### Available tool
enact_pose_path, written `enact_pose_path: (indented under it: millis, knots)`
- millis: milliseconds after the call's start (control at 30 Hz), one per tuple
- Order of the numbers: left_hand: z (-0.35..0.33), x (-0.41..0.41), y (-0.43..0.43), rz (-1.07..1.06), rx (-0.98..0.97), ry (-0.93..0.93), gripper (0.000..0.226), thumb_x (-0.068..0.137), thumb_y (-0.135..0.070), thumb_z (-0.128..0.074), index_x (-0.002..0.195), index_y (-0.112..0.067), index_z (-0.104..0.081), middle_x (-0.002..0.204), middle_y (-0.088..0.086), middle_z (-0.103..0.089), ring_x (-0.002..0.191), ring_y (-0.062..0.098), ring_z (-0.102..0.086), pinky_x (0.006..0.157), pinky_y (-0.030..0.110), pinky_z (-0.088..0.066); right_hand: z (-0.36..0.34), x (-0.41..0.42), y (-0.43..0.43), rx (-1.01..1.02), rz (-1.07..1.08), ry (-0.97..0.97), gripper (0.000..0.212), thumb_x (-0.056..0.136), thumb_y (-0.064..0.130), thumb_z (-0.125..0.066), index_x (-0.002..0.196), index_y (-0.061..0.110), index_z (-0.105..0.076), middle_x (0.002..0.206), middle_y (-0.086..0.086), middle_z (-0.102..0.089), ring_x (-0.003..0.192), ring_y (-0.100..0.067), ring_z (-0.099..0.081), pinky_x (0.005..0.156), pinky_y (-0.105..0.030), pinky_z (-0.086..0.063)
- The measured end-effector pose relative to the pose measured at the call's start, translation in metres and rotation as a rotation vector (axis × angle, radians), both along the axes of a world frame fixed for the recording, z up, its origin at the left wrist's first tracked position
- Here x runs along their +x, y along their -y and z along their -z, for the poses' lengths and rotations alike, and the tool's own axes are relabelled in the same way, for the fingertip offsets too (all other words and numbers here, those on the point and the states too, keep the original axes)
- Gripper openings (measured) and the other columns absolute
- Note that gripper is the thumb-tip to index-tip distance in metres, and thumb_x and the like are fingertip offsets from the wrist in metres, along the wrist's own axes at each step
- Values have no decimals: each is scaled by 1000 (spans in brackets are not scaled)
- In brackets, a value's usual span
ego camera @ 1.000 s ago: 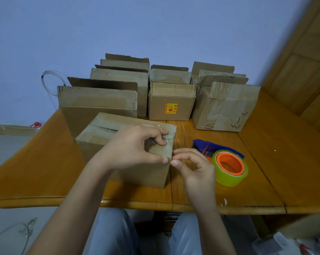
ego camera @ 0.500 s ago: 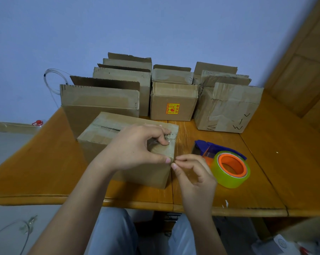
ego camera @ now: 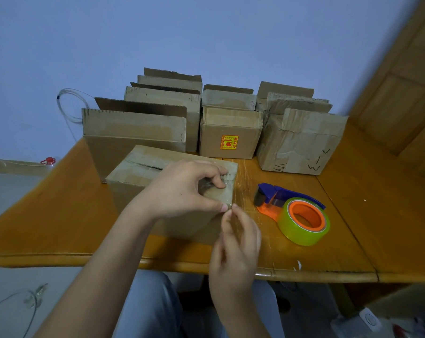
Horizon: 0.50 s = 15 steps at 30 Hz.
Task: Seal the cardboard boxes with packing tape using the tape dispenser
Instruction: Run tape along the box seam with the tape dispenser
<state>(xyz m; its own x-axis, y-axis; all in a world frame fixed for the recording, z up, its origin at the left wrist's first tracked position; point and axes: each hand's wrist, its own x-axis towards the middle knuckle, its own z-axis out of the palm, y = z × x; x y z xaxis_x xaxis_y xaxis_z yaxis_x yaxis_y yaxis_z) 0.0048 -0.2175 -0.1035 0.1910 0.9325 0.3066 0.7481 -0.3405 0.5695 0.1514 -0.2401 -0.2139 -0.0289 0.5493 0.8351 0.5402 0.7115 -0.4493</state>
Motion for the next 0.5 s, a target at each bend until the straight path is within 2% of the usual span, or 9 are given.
enact_pose_path:
  millis: [67, 100, 167, 233, 300, 433, 500]
  knots:
    - [-1, 1, 0, 7, -12, -2, 56, 57, -70, -60, 92, -27, -70, 127, -16, -61, 117, -7, -48, 95, 19, -43, 3, -5, 5, -32, 45, 69, 36, 95, 2, -31, 124, 3, -53, 134, -10, -42, 122, -30, -44, 101, -40, -40]
    - [-2, 1, 0, 9, -18, -7, 55, 57, -68, -64, 93, -27, -70, 128, -15, -61, 117, -7, -49, 94, 17, -43, 3, -8, 7, -51, 84, 96, 39, 93, 1, -29, 122, 1, -55, 135, -12, -41, 124, -32, -43, 101, -42, -40]
    - [-4, 2, 1, 2, -36, -23, 51, 60, -61, -74, 96, -25, -70, 129, -14, -59, 116, -6, -49, 93, 16, -42, 1, -14, 9, -86, 177, 149, 40, 86, -6, -35, 116, -4, -62, 136, -16, -40, 125, -34, -41, 101, -45, -39]
    - [-5, 3, 1, -5, -48, -37, 54, 59, -62, -69, 98, -26, -70, 130, -15, -58, 117, -4, -49, 94, 18, -42, -2, -21, 12, -137, 265, 202, 37, 82, -8, -46, 115, -6, -62, 137, -19, -39, 125, -34, -40, 100, -48, -40]
    - [-7, 5, 1, -17, -51, -49, 56, 58, -62, -64, 101, -26, -69, 131, -15, -57, 119, -1, -50, 96, 24, -44, -6, -27, 15, -197, 308, 250, 37, 83, -6, -48, 119, -6, -58, 138, -21, -37, 125, -35, -39, 99, -50, -41]
    - [-8, 7, 0, -31, -42, -54, 35, 75, -34, -77, 106, -20, -70, 133, -8, -57, 122, 6, -50, 98, 31, -46, -12, -24, 14, -234, 340, 296, 45, 74, -7, -60, 120, -4, -59, 137, -19, -39, 123, -34, -39, 96, -51, -44]
    - [-9, 6, 0, -32, -41, -58, 33, 76, -30, -77, 106, -20, -70, 134, -8, -57, 122, 7, -50, 99, 32, -46, -11, -17, 15, -230, 332, 371, 55, 67, -3, -68, 121, 1, -60, 140, -18, -39, 125, -34, -39, 96, -55, -43]
